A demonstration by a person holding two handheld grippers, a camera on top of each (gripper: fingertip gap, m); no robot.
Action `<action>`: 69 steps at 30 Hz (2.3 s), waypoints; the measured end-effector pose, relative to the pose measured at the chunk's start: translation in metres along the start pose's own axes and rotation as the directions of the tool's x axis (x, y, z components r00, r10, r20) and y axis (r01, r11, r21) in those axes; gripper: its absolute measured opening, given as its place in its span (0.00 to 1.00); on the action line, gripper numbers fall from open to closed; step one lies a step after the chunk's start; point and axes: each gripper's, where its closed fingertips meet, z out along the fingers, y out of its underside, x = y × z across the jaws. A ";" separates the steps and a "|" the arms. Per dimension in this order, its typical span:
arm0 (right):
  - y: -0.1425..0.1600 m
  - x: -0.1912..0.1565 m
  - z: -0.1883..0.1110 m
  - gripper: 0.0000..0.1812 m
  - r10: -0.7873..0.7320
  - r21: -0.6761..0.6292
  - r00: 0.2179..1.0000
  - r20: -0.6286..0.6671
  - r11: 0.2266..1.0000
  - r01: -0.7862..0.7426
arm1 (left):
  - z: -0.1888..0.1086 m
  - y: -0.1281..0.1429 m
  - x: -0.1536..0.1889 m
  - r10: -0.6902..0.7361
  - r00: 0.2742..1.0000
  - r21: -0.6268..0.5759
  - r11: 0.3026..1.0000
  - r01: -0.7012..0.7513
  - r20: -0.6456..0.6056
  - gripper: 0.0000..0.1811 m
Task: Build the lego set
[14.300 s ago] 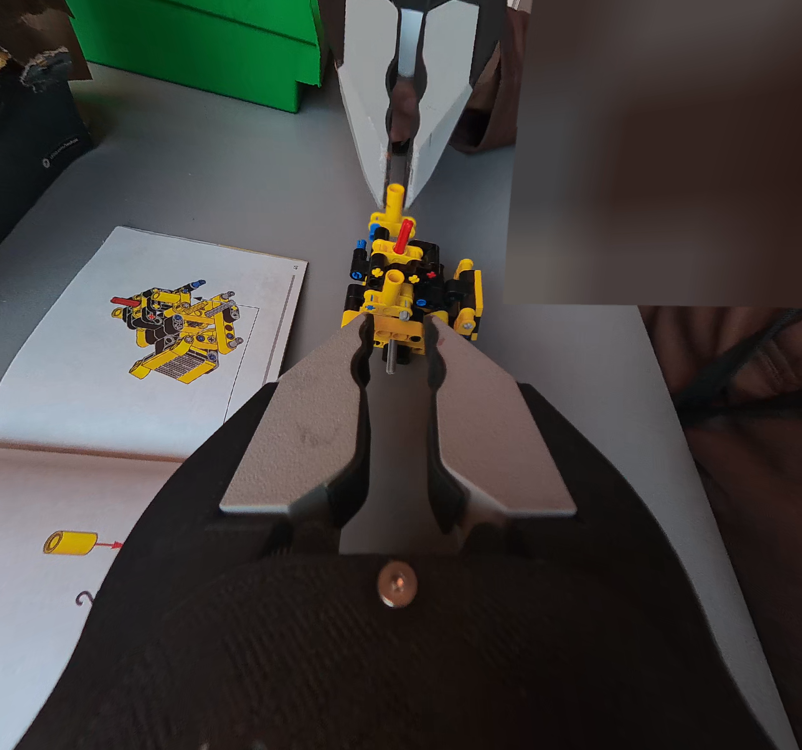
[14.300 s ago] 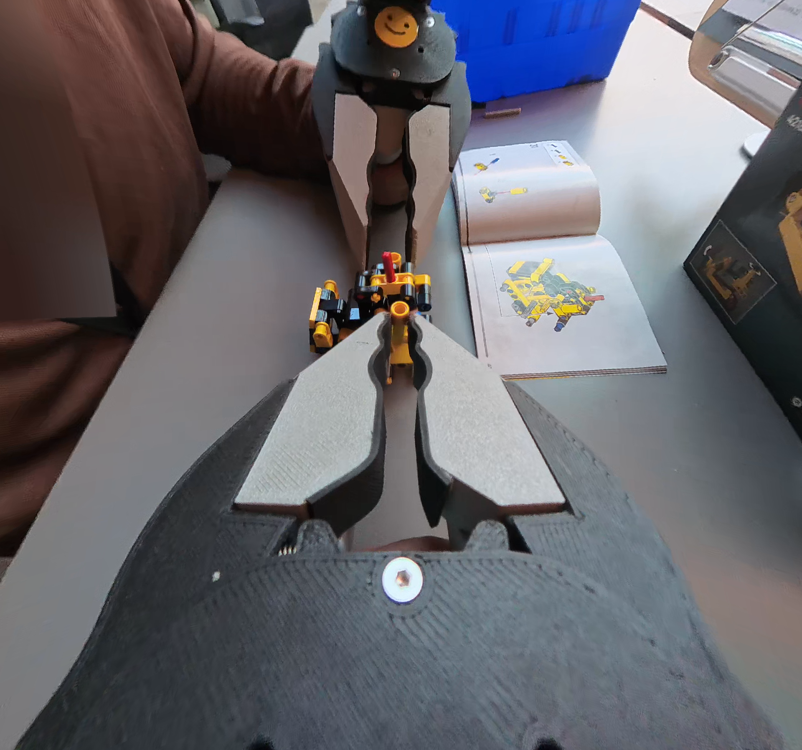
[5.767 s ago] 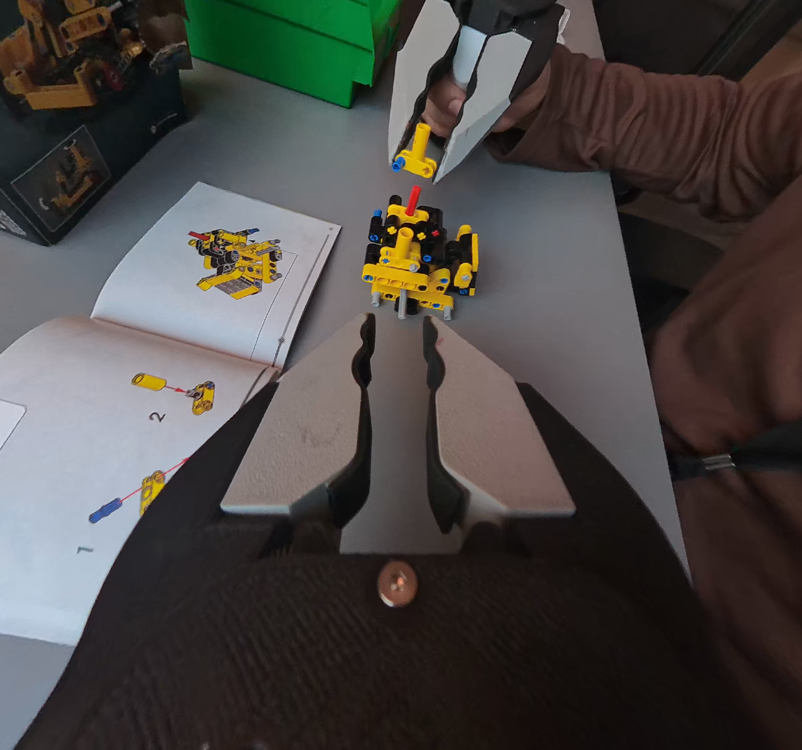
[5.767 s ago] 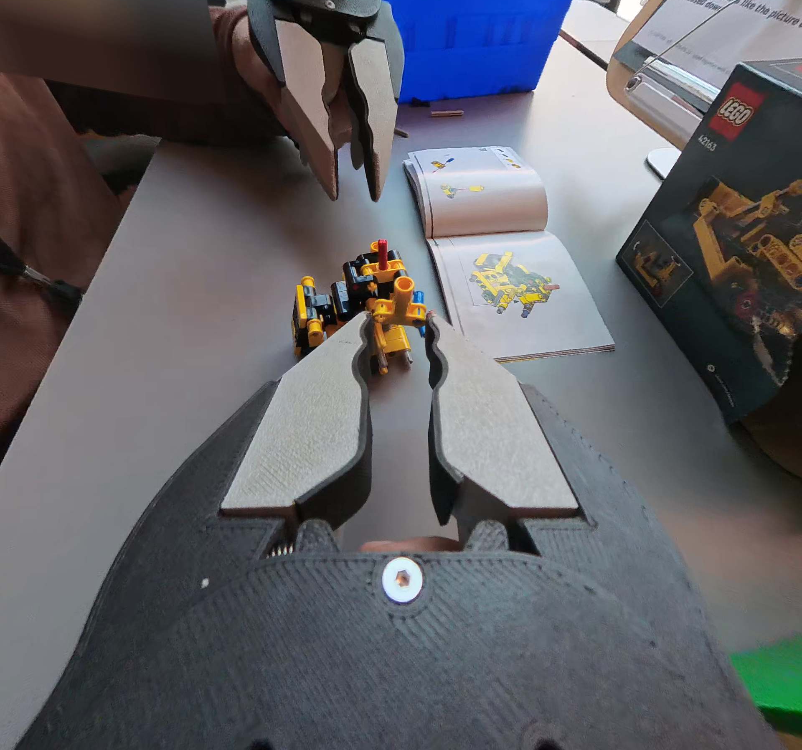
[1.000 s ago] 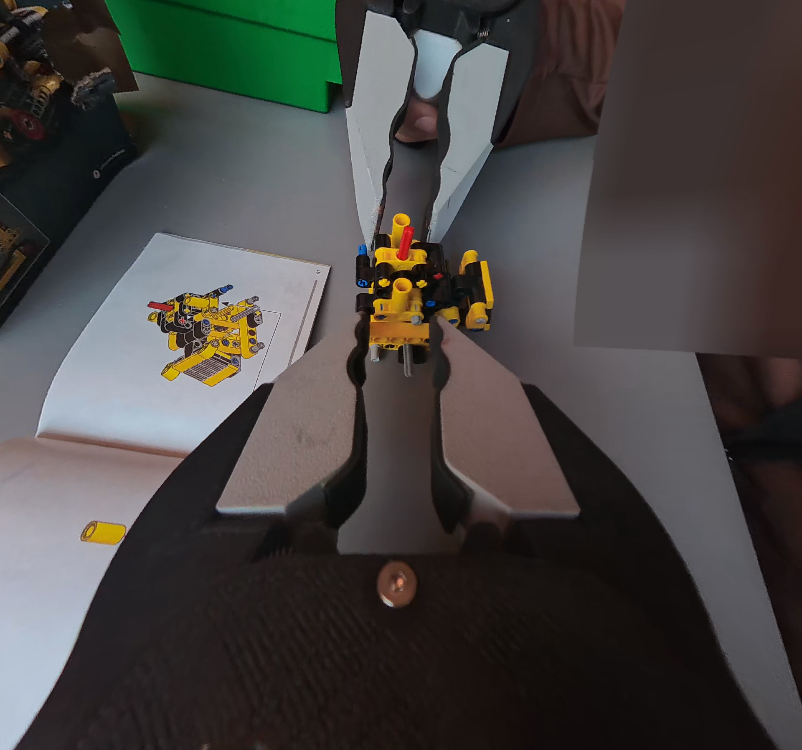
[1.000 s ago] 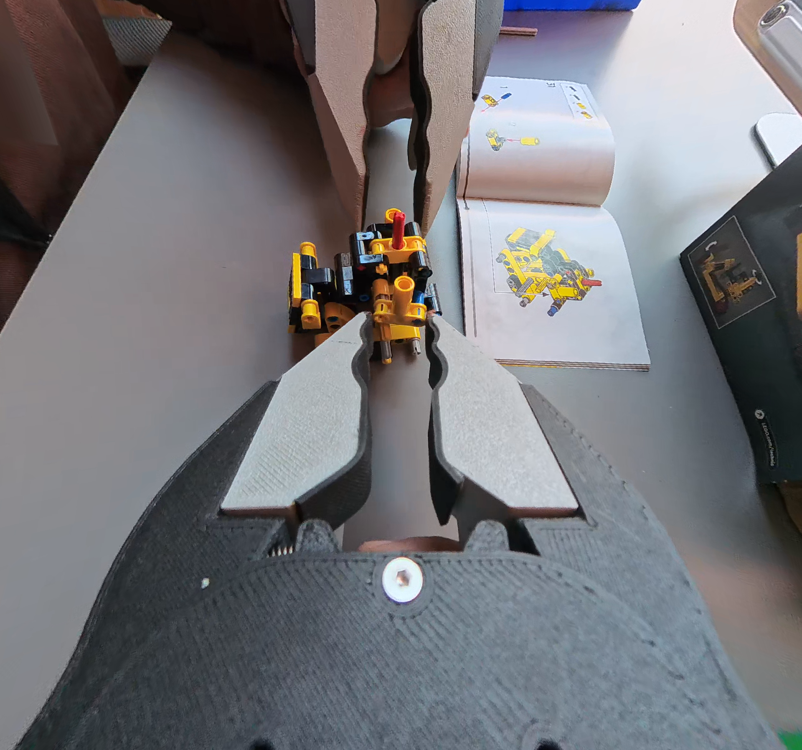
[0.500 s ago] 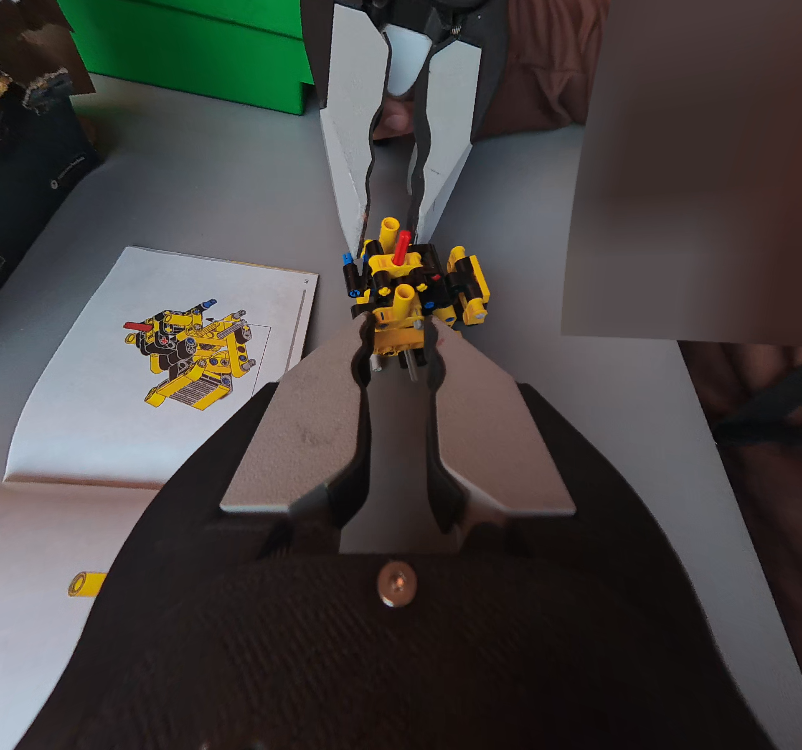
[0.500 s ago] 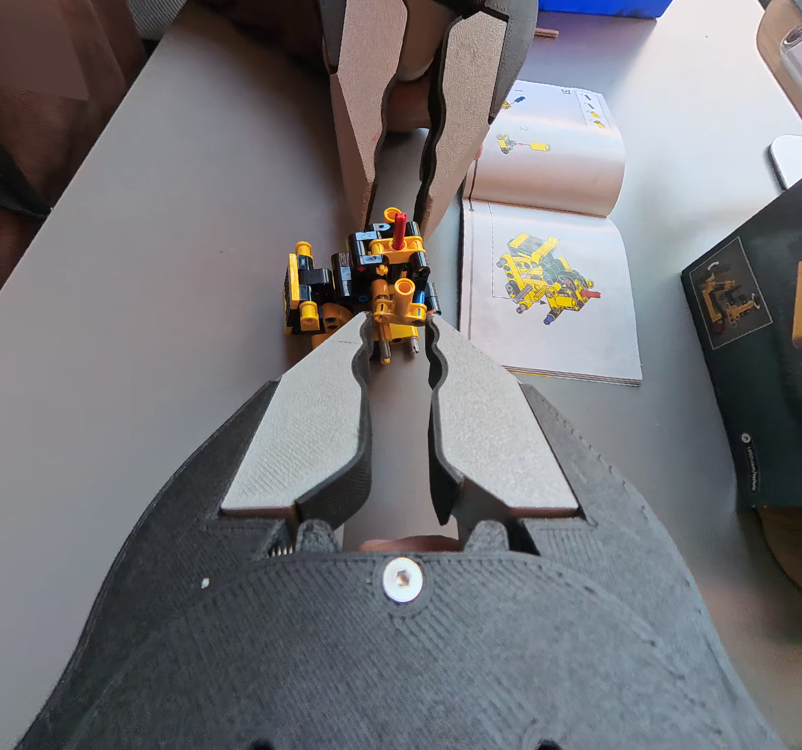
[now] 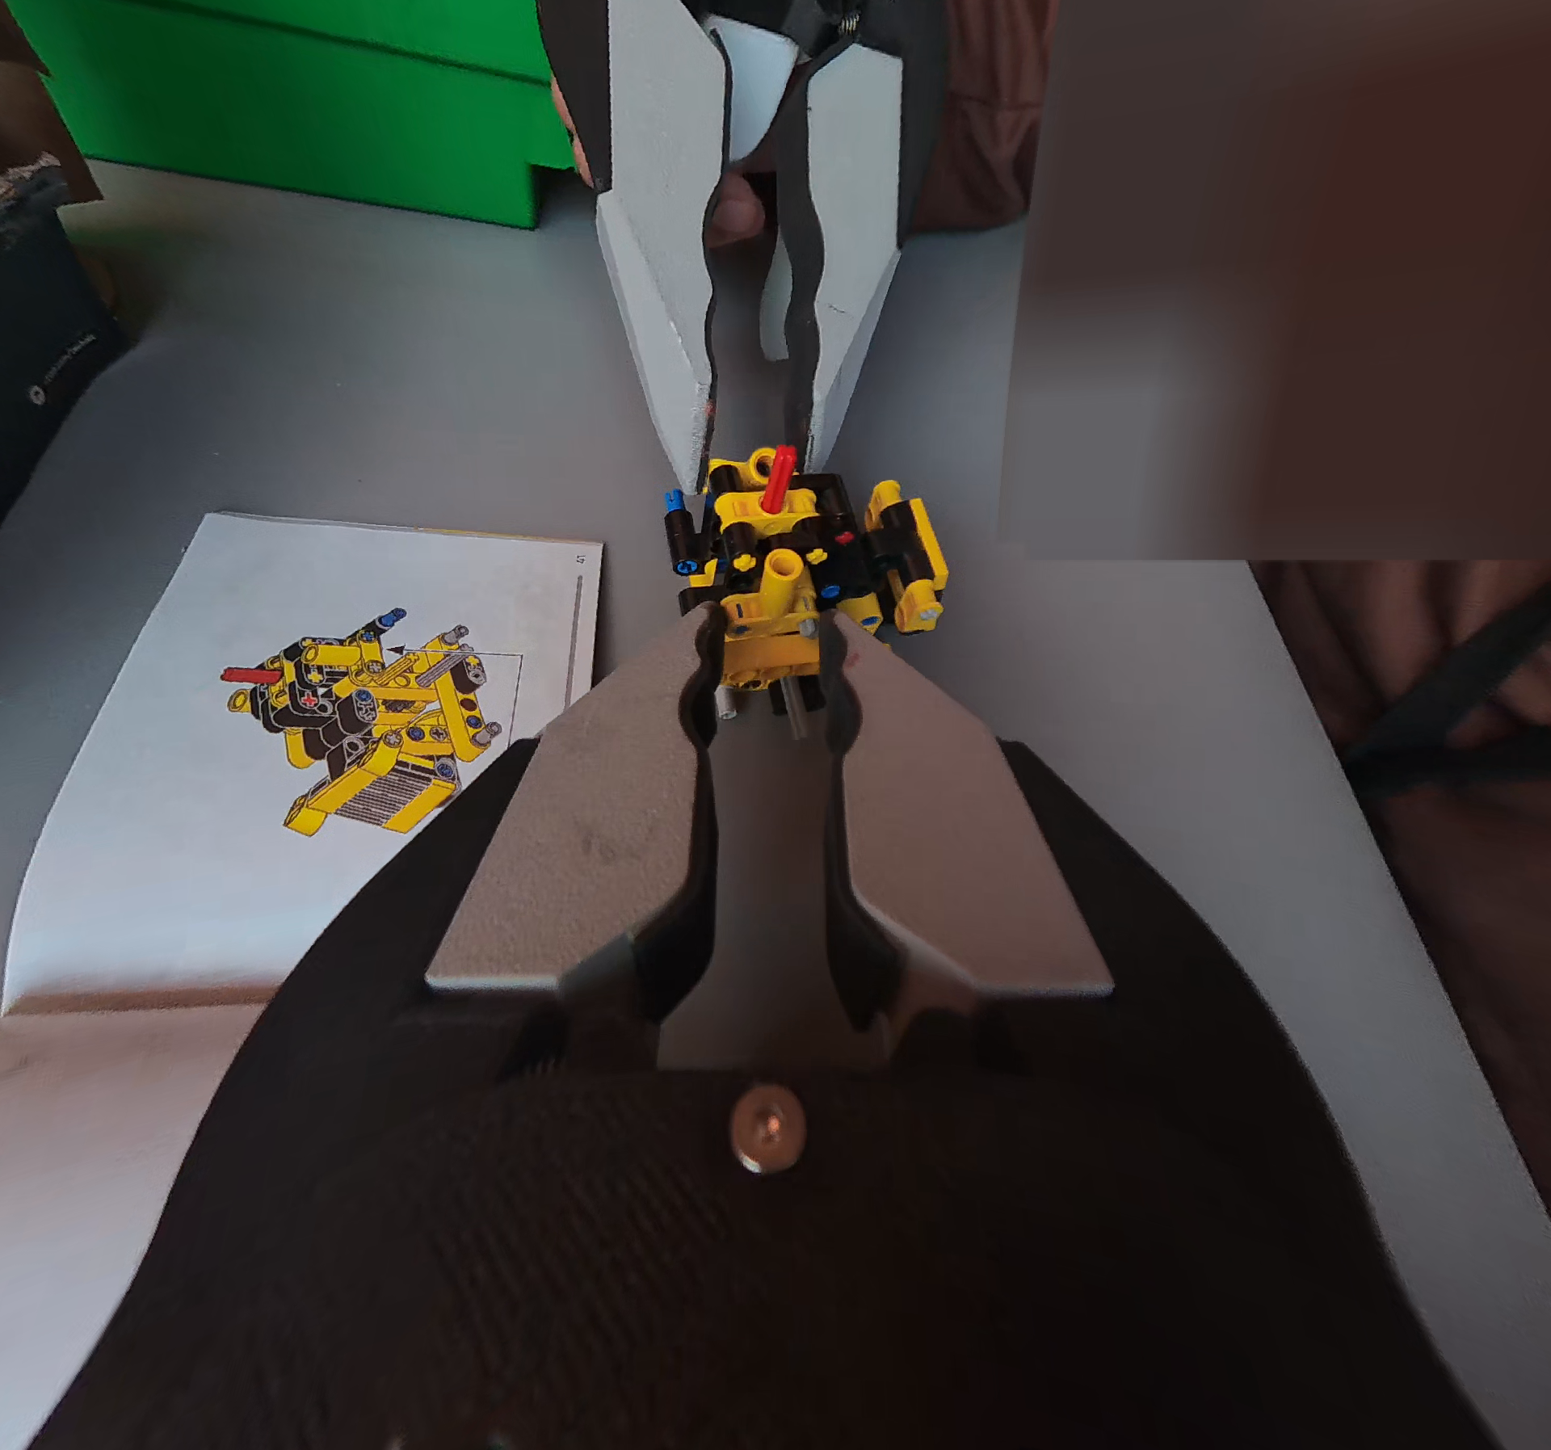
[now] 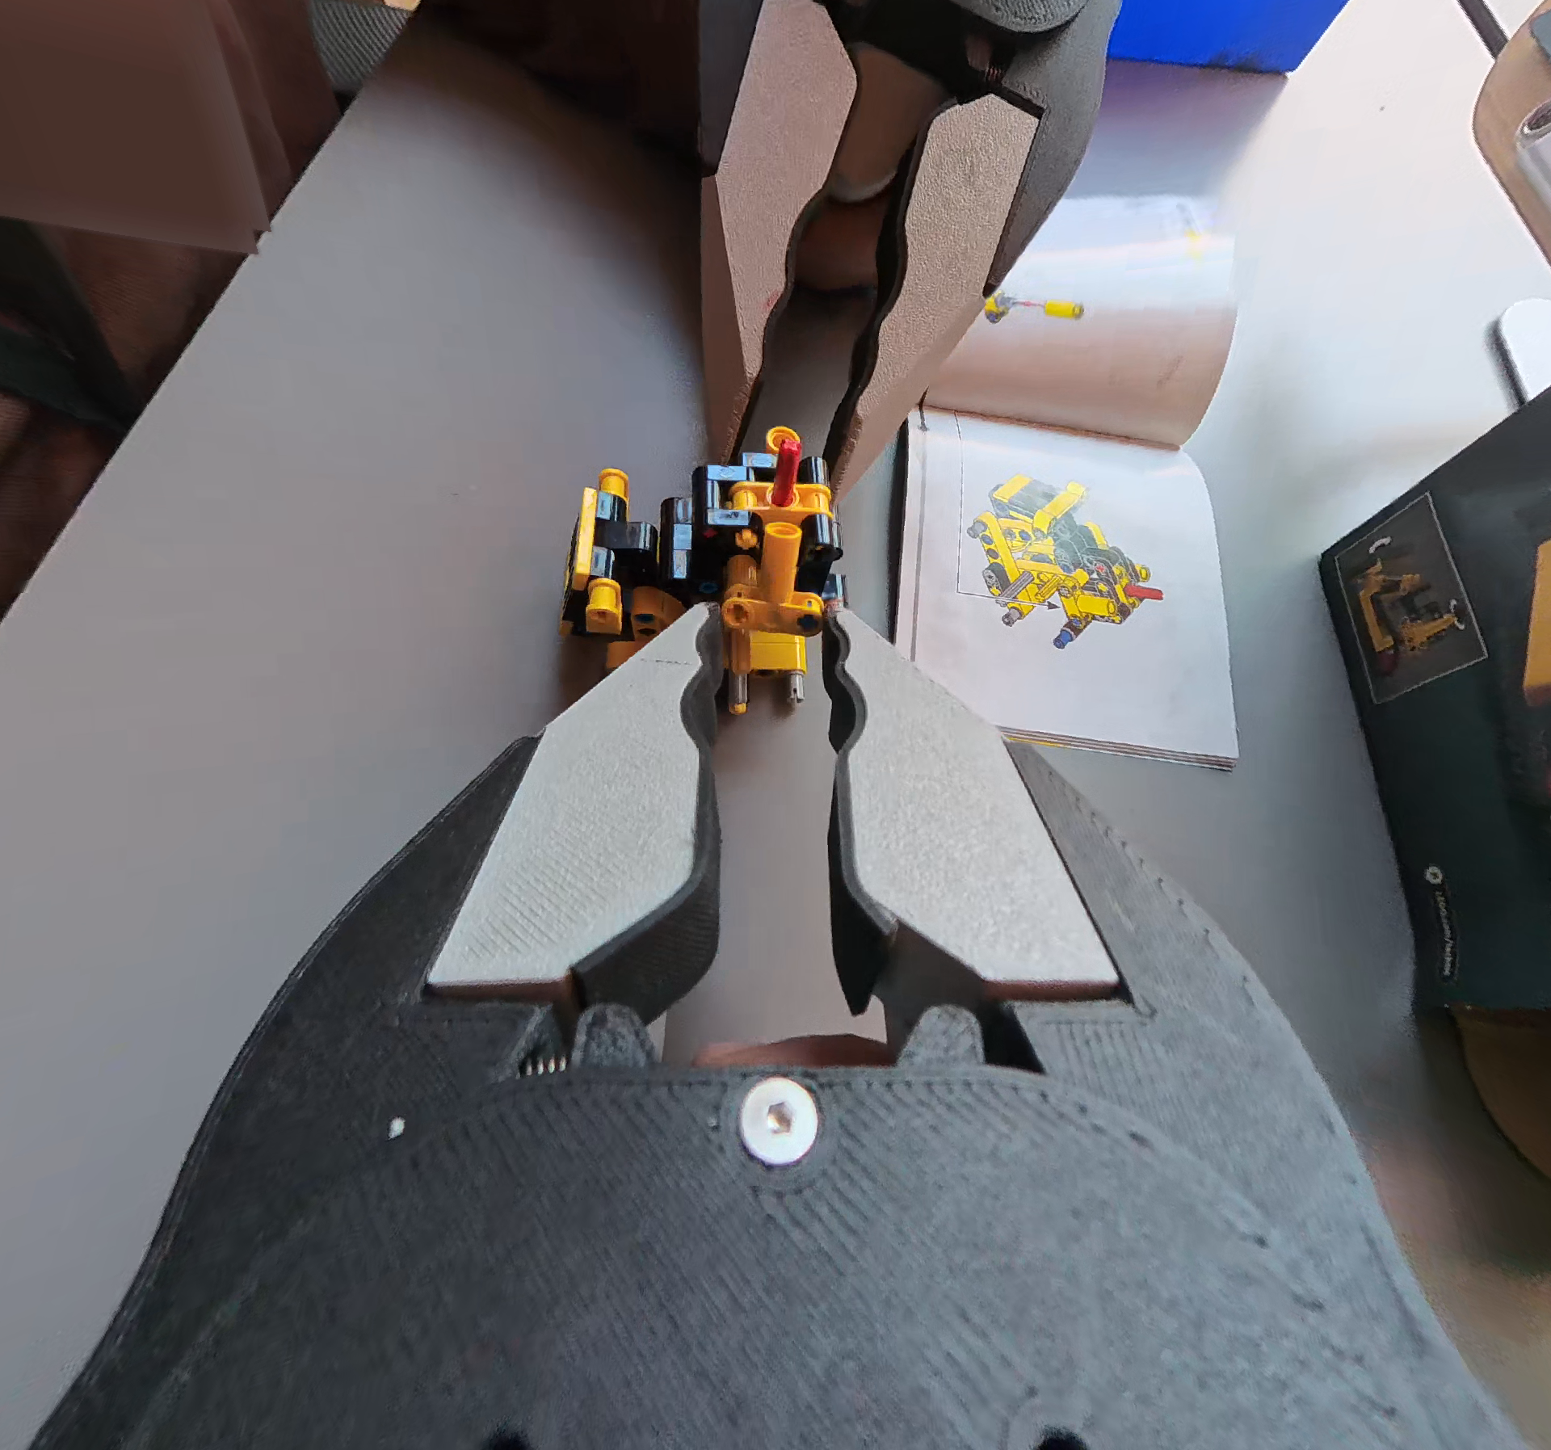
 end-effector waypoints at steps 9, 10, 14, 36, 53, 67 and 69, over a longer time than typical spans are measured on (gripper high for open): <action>0.006 0.000 0.002 0.11 0.004 0.009 1.000 -0.017 1.000 -0.004 | 0.000 0.000 0.000 0.011 1.000 0.002 1.000 -0.011 0.021 0.11; 0.006 0.000 0.002 0.11 -0.003 0.008 1.000 -0.016 1.000 0.003 | 0.000 0.000 0.000 0.010 1.000 0.001 1.000 -0.010 0.017 0.11; 0.006 -0.001 0.001 0.11 -0.022 0.008 1.000 -0.002 1.000 0.022 | 0.001 0.000 0.000 -0.010 1.000 -0.001 1.000 0.010 -0.020 0.11; 0.004 -0.008 0.003 0.11 -0.036 -0.006 0.997 0.064 0.999 0.036 | 0.001 0.002 0.006 -0.017 0.995 -0.022 1.000 0.015 -0.098 0.11; 0.000 -0.014 0.005 0.11 -0.070 0.032 0.992 0.105 0.997 0.067 | 0.001 0.002 0.012 -0.012 0.990 -0.030 1.000 0.008 -0.140 0.11; 0.001 -0.015 0.007 0.11 -0.084 0.038 0.992 0.096 0.996 0.081 | 0.002 0.002 0.013 0.017 0.993 -0.022 1.000 -0.020 -0.116 0.10; 0.001 -0.015 0.007 0.11 -0.077 0.038 0.992 0.102 0.997 0.074 | 0.002 0.002 0.013 0.018 0.993 -0.021 1.000 -0.021 -0.116 0.10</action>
